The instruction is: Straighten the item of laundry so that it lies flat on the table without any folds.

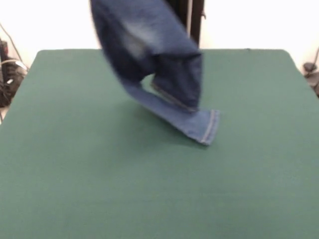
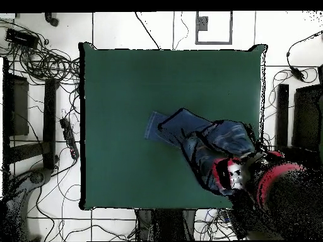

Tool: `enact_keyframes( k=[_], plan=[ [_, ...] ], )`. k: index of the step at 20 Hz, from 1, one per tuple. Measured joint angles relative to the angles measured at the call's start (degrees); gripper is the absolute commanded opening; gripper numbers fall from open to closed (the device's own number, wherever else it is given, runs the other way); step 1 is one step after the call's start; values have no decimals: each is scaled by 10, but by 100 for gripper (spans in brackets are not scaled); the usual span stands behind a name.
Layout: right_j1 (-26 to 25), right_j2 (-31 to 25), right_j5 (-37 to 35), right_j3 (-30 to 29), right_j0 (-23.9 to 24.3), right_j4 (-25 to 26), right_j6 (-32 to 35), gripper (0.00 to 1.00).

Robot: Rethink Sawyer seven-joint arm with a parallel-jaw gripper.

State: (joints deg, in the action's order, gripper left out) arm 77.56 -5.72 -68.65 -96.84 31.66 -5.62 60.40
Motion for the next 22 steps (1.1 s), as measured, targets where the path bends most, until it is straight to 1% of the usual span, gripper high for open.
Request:
enact_keyframes(
  k=[3,6,8,12,14,15,22],
  plan=[
    [-32,-16,4,2,43,13,-69,0],
    [-55,-26,4,8,63,24,-96,0],
    [-85,-40,4,23,84,38,-118,0],
    [-131,-68,4,58,114,62,-128,0],
    [-144,-77,4,71,122,72,-128,0],
    [-163,-92,4,89,133,82,-128,0],
    [-208,-128,4,130,155,104,-128,0]
  ],
)
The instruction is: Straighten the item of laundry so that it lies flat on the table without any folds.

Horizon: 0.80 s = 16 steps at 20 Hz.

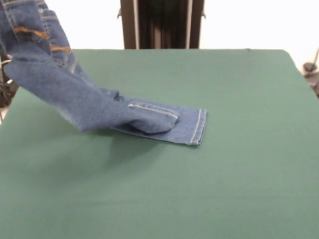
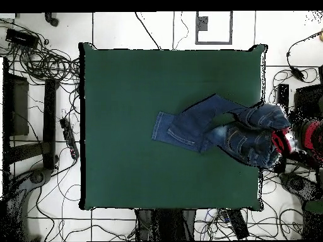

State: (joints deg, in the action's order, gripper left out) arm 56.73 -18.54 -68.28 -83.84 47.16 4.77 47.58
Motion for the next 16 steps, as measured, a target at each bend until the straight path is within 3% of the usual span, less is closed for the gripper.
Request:
enact_keyframes(
  k=[16],
  plan=[
    [-126,-107,0,50,53,57,-27,0]
  ],
)
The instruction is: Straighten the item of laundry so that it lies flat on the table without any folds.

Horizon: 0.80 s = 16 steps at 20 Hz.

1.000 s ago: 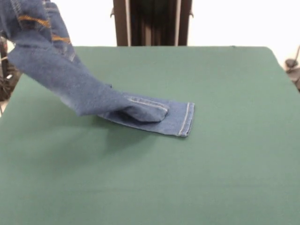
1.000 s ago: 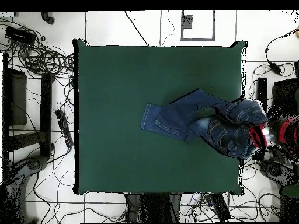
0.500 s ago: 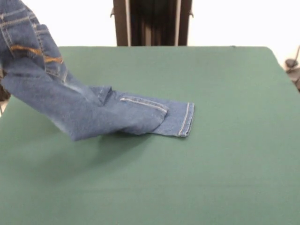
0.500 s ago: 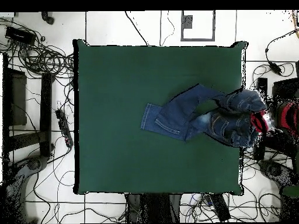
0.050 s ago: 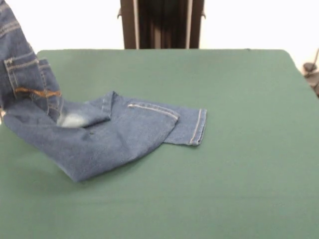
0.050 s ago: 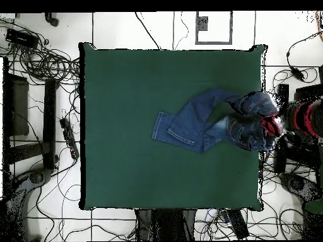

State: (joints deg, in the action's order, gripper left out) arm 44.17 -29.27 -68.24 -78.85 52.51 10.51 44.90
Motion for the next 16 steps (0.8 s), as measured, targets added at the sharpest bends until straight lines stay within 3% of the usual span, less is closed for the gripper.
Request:
enact_keyframes(
  k=[16],
  plan=[
    [-115,-50,0,72,79,90,-170,0]
  ],
)
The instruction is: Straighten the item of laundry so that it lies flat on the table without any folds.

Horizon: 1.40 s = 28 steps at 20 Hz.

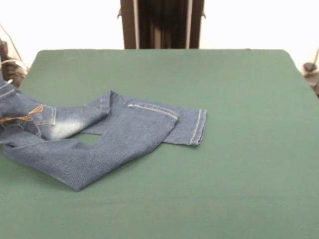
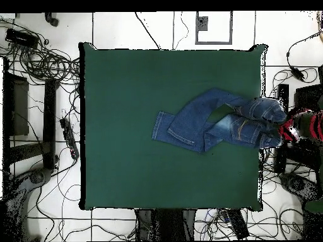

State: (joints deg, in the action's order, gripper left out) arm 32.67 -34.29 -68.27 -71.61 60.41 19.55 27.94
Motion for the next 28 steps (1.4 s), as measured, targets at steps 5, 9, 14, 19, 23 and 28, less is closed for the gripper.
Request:
enact_keyframes(
  k=[5,9,14,19,23,28],
  plan=[
    [-25,-8,0,24,7,1,-17,0],
    [-38,-11,0,33,9,1,-17,0],
    [-50,-11,0,42,8,1,-17,0],
    [-59,-11,0,54,5,3,-17,0],
    [-63,-11,0,64,1,3,-17,0],
    [-72,-11,0,77,-1,3,-17,100]
  ],
)
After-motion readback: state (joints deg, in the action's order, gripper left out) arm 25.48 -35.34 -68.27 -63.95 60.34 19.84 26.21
